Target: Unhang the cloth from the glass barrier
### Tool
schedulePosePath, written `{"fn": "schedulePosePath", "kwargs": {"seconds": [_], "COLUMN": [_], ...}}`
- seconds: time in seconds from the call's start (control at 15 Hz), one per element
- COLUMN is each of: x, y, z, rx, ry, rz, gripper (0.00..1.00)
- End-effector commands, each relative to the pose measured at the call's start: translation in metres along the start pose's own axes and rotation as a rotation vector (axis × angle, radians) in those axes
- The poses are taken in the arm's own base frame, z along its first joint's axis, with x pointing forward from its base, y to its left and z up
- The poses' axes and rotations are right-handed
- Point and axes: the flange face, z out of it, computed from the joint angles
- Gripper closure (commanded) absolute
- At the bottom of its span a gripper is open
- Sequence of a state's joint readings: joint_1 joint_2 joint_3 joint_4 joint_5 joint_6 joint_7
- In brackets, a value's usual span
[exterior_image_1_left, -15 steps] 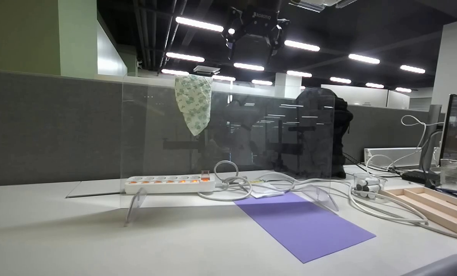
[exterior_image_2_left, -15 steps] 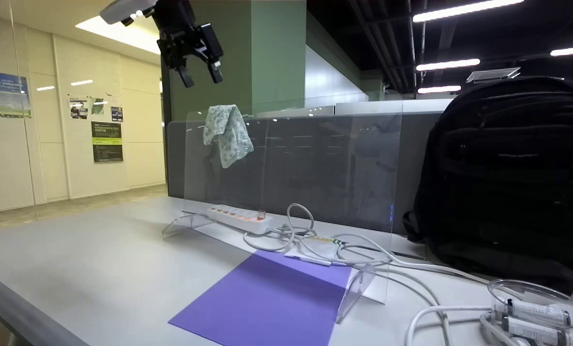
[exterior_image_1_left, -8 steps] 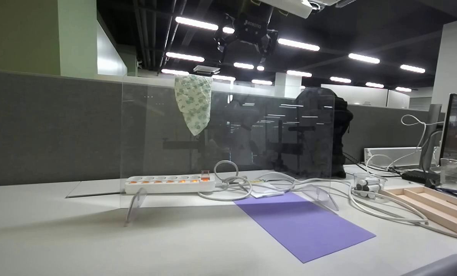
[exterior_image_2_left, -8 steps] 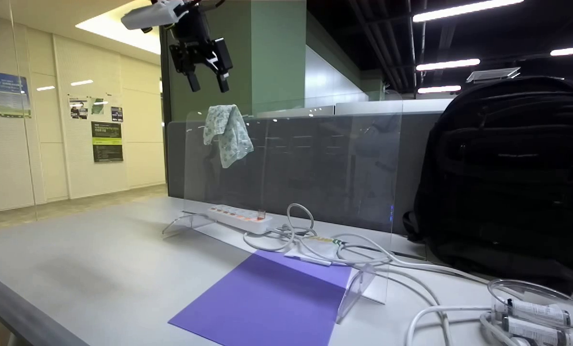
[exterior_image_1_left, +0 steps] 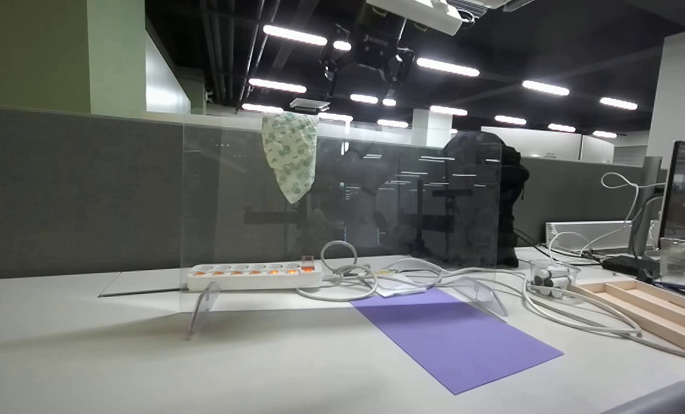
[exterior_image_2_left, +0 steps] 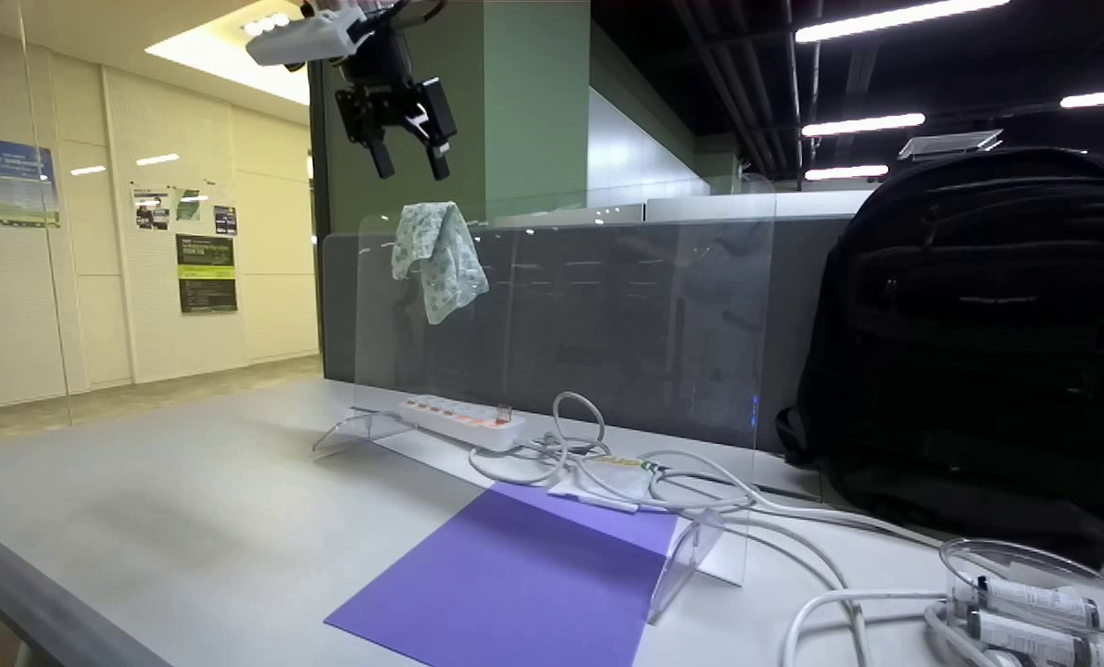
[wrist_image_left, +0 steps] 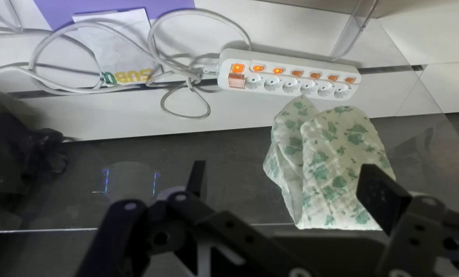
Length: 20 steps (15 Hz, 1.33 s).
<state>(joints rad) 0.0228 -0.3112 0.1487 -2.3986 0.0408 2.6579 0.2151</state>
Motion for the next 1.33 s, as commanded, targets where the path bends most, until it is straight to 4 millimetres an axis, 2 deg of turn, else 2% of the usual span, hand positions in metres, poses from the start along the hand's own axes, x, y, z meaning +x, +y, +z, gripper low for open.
{"fn": "schedulePosePath", "kwargs": {"seconds": [0.0,0.2,0.47,0.73,0.93,1.0,1.07,1.27], "x": [0.022,0.032,0.037,0.039,0.041,0.042,0.042,0.044], "y": [0.004,0.001,-0.021,-0.045,-0.054,-0.054,-0.054,-0.054], "z": [0.017,0.035,0.057,0.071,0.078,0.081,0.083,0.087], "rx": [-0.025,-0.024,0.012,0.046,0.056,0.058,0.059,0.059], "ry": [0.070,0.110,0.110,0.109,0.111,0.112,0.111,0.112], "rz": [0.028,-0.015,-0.094,-0.153,-0.177,-0.178,-0.180,-0.186], "gripper": [0.00,0.00,0.00,0.00,0.00,0.25,0.27,0.49]}}
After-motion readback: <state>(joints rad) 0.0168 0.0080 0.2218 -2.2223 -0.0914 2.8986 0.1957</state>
